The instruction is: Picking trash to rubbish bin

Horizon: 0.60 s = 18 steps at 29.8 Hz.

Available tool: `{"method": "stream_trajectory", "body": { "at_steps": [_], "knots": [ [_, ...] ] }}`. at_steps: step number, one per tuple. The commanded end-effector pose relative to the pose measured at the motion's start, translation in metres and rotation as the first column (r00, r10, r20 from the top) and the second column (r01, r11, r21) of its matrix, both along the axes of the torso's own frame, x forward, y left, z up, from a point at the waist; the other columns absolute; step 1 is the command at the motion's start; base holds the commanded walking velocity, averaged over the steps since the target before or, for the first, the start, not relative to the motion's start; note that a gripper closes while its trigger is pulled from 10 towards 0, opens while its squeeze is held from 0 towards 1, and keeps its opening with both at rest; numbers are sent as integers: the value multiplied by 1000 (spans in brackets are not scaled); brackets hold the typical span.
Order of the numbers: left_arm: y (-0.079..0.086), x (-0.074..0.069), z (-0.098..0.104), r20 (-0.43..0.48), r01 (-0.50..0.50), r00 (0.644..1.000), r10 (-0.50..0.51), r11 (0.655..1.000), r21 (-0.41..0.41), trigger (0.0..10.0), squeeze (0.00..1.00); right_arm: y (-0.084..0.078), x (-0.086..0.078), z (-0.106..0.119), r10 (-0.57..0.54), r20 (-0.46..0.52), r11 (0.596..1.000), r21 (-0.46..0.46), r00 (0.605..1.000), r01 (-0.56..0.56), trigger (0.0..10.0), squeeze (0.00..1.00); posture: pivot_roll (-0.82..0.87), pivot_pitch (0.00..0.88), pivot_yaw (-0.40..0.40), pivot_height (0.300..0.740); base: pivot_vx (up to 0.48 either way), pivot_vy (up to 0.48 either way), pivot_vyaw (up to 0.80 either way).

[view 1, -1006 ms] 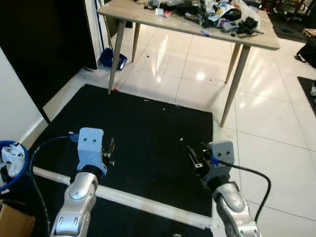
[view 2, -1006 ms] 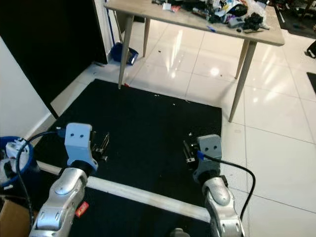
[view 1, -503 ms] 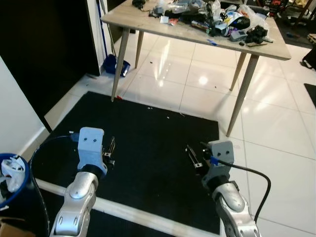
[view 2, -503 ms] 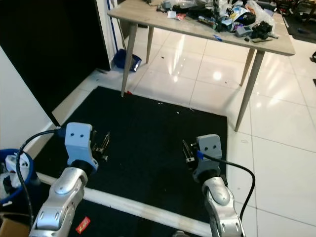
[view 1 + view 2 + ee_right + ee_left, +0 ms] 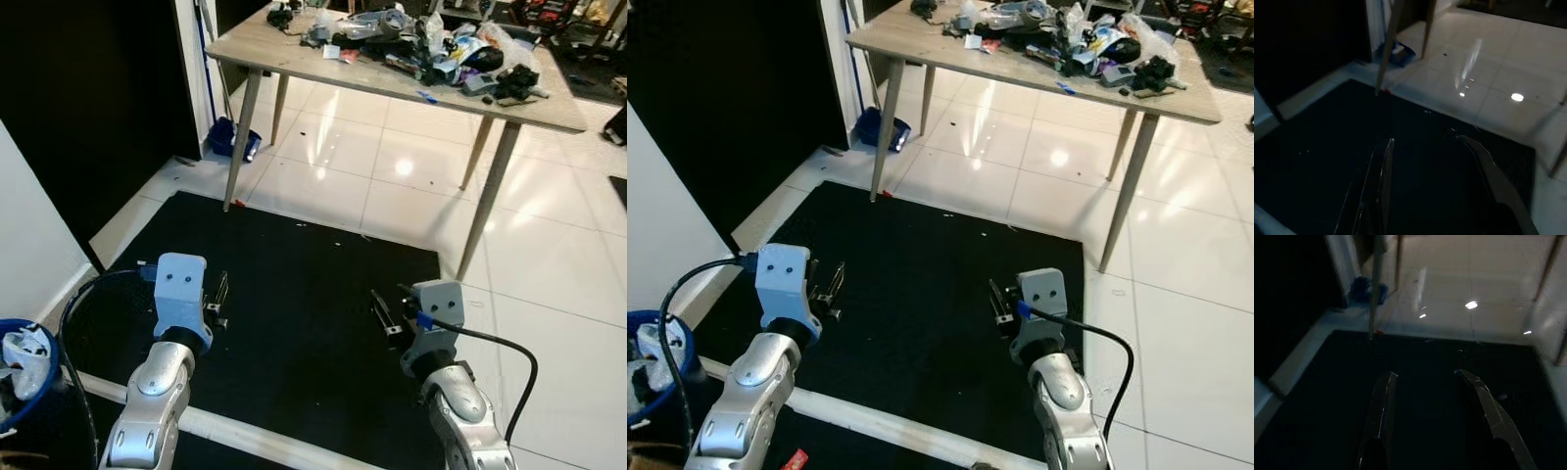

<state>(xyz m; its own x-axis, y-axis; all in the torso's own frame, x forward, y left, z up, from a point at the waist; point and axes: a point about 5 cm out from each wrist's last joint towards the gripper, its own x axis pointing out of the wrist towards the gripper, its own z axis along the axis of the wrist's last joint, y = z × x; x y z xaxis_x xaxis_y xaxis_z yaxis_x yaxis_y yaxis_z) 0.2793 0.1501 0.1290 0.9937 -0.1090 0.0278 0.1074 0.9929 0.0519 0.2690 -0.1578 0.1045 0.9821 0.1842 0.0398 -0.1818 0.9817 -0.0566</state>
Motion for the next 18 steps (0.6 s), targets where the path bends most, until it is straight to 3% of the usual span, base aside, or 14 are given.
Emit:
{"method": "stream_trajectory", "body": {
  "at_steps": [1, 6, 18],
  "knots": [
    [2, -2, -6, -25, -10, 1000, 10, 1000, 7, 10000, 0, -2, 0, -1, -11, -9, 1000, 10, 1000, 11, 10000, 0, -25, 146, -29, 740, 296, 0, 0],
    [3, -2, -6, -24, -12, 1000, 12, 1000, 8, 10000, 0, -1, 0, -1, -12, -10, 1000, 14, 1000, 12, 10000, 0, -25, 146, -29, 740, 299, 0, 0],
    [5, -1, -5, -22, -17, 1000, 17, 1000, 11, 10000, 0, -1, -1, 0, -7, -9, 1000, 10, 1000, 7, 10000, 0, -26, 163, -33, 740, 300, 0, -386]
  ]
}}
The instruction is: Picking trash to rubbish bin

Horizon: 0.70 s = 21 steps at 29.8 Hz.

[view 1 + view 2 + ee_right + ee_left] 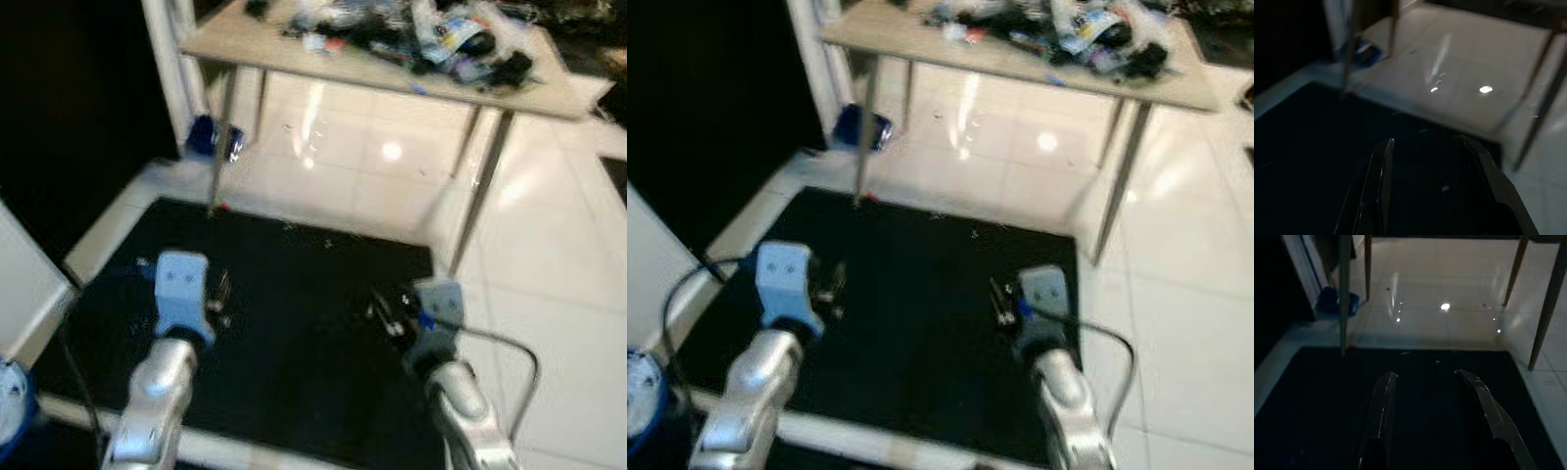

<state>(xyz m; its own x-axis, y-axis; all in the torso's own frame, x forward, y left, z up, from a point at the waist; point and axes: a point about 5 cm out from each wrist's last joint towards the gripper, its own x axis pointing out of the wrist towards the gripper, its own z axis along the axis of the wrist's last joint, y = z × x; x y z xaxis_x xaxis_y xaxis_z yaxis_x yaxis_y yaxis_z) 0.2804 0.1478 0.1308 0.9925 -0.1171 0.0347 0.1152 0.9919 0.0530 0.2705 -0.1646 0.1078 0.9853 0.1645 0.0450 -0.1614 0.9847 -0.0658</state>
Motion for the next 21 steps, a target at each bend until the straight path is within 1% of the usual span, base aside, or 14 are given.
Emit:
{"method": "stream_trajectory", "body": {
  "at_steps": [1, 13, 15, 18, 21],
  "knots": [
    [7, -3, -7, -29, -27, 999, 27, 1000, 11, 10000, 0, 5, -2, -4, 12, -16, 1000, 18, 1000, -12, 10000, 0, -26, 164, -32, 740, 300, 0, 0],
    [5, -1, -6, -27, -27, 999, 27, 1000, 7, 10000, 0, 4, -4, -6, 17, -25, 1000, 1, 1000, -17, 10000, 0, -27, 169, -33, 740, 298, 0, 0],
    [5, 0, -5, -24, -27, 999, 27, 1000, 9, 10000, 0, 6, -3, -5, 21, -24, 1000, 1, 1000, -21, 10000, 0, -30, 169, -30, 740, 298, 0, 0],
    [7, 1, -5, -23, -25, 999, 25, 1000, 13, 10000, 0, 11, -2, -5, 37, -25, 999, -24, 999, -38, 10000, 0, -38, 170, -30, 740, 301, 0, 0],
    [8, 2, -4, -21, -27, 999, 28, 999, 17, 10000, 0, 12, -3, -6, 38, -33, 999, -30, 999, -39, 10000, 0, -30, 180, -34, 740, 301, 0, 0]
  ]
}}
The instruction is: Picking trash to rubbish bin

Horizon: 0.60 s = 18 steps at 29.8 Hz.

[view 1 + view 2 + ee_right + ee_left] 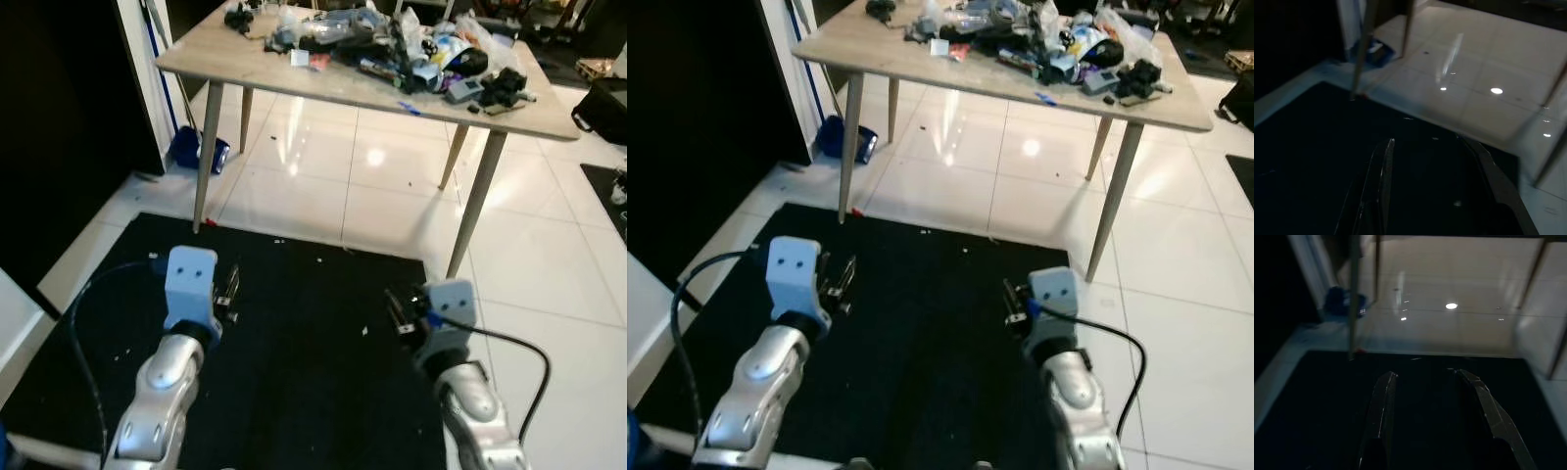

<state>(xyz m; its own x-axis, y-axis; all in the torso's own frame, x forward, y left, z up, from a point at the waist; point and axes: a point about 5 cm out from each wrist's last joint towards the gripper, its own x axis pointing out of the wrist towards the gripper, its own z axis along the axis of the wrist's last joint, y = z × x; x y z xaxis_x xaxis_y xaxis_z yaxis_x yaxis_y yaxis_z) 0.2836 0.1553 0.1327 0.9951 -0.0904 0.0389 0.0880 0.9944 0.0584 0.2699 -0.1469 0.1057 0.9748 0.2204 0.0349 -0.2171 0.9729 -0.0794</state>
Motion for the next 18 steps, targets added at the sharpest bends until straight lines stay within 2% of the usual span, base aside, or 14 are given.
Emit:
{"method": "stream_trajectory", "body": {
  "at_steps": [1, 6, 18],
  "knots": [
    [1, -1, -6, -26, 0, 1000, 0, 1000, 11, 10000, 0, -6, -3, -4, -18, -25, 1000, -17, 1000, 18, 10000, 0, -30, 180, -34, 740, 300, 0, 0],
    [1, -2, -6, -23, 3, 1000, -2, 1000, 19, 10000, 0, -9, 0, -5, -48, -27, 999, 4, 999, 48, 10000, 0, -26, 171, -30, 740, 300, 0, 0],
    [2, -1, -5, -18, -5, 1000, 5, 1000, 24, 10000, 0, -9, 4, -2, -28, -16, 1000, -5, 999, 28, 10000, 0, -22, 169, -40, 740, 299, 0, 0]
  ]
}}
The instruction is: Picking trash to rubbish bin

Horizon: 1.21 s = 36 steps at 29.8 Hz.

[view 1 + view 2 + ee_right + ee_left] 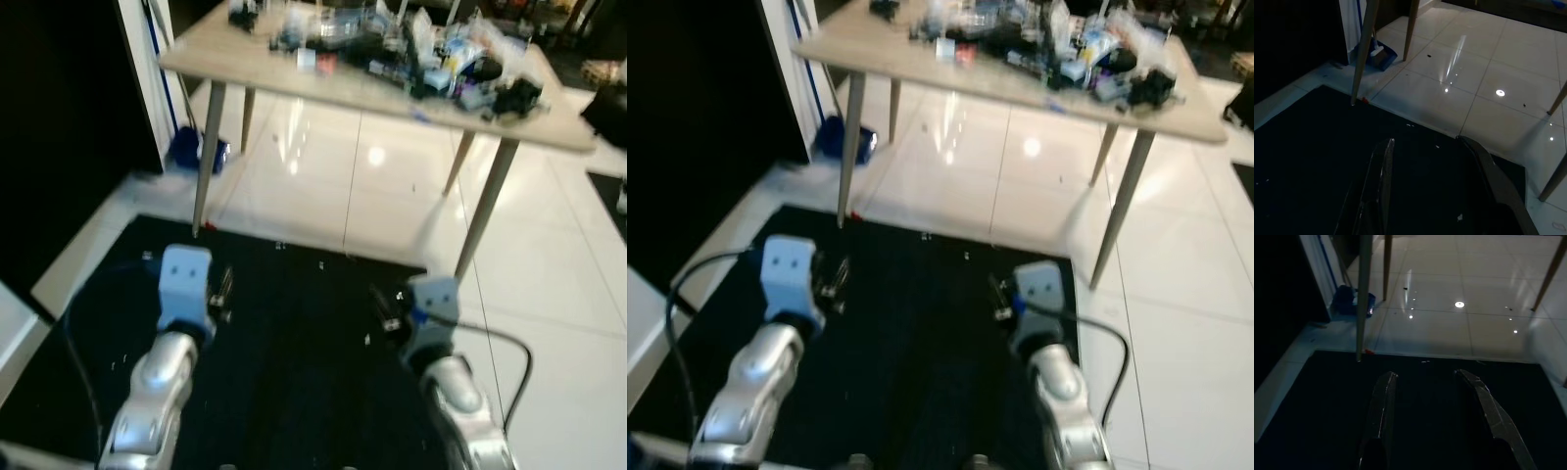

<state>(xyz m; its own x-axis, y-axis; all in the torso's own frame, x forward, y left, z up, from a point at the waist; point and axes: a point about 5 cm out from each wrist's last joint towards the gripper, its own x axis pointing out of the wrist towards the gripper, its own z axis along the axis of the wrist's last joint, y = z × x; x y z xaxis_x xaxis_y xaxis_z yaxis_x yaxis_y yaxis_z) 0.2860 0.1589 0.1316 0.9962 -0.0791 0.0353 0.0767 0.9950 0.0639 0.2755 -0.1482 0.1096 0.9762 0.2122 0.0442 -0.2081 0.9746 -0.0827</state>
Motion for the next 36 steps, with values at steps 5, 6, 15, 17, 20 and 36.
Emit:
{"method": "stream_trajectory", "body": {
  "at_steps": [5, 6, 15, 17, 20, 36],
  "knots": [
    [-1, -5, -5, -18, 8, 1000, -8, 1000, 21, 10000, 0, -5, 0, -5, -15, -20, 1000, -2, 1000, 15, 10000, 0, -27, 165, -40, 740, 300, 0, 0],
    [-1, -5, -6, -19, 9, 1000, -8, 1000, 23, 10000, 0, -4, 0, -5, -12, -18, 1000, -3, 1000, 12, 10000, 0, -31, 166, -42, 740, 300, 0, 0],
    [1, -7, -7, -19, 3, 1000, -3, 1000, 24, 10000, 0, -6, 0, -6, -11, -20, 1000, -8, 1000, 11, 10000, 0, -25, 155, -42, 740, 299, 0, 0],
    [0, -7, -7, -20, 8, 1000, -8, 1000, 24, 10000, 0, -6, 0, -5, -12, -16, 1000, -9, 1000, 12, 10000, 0, -35, 152, -37, 740, 298, 0, 0],
    [1, -6, -7, -22, 14, 1000, -13, 1000, 25, 10000, 0, -5, -1, -4, -12, -13, 1000, -9, 1000, 12, 10000, 0, -44, 150, -37, 740, 301, 0, 0],
    [2, -2, -5, -9, 11, 1000, -11, 1000, 27, 10000, 0, -4, -1, -4, -6, -7, 1000, -4, 1000, 6, 10000, 0, -37, 132, -43, 740, 300, 0, 0]
  ]
}}
